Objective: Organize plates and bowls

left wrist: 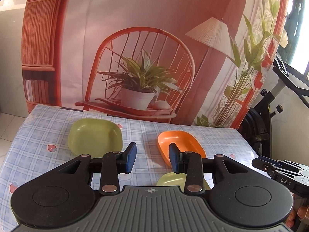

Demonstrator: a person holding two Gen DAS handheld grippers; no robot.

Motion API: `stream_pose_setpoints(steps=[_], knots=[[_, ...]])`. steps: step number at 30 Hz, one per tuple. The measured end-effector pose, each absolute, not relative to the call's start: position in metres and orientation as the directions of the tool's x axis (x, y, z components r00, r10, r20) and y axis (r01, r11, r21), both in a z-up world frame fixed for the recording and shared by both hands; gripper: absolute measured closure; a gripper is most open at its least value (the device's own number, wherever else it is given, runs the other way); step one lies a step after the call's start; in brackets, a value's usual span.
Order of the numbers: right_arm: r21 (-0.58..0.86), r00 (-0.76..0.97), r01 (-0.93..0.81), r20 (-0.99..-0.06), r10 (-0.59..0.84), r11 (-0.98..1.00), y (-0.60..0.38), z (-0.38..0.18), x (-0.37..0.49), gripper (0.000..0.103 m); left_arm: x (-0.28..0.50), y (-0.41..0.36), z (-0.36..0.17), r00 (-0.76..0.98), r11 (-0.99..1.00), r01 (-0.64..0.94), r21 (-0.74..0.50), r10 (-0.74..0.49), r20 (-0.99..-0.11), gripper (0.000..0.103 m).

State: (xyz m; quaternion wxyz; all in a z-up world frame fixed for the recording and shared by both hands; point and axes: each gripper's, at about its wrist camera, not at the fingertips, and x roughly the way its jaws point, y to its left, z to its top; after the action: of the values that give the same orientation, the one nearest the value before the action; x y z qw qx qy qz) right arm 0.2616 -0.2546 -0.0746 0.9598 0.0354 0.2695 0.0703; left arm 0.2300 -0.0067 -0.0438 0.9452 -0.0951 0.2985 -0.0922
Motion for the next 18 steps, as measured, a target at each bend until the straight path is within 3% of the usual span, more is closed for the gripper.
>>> stream_pose_setpoints(steps=[6,18], knots=[[0.138,0.829,-0.128,-0.528,0.182,0.982,-0.263,-0.094,0.319,0.082,0.285,-0.038,-0.077,0.765,0.966,0.122,-0.229,-0.239,-0.599,0.064],[0.145,0.721,-0.112,-0.669,0.181,0.983,-0.269,-0.169,0.412,0.082,0.364,-0.078,-0.154,0.646,0.956,0.092,-0.279,-0.270,-0.714,0.065]])
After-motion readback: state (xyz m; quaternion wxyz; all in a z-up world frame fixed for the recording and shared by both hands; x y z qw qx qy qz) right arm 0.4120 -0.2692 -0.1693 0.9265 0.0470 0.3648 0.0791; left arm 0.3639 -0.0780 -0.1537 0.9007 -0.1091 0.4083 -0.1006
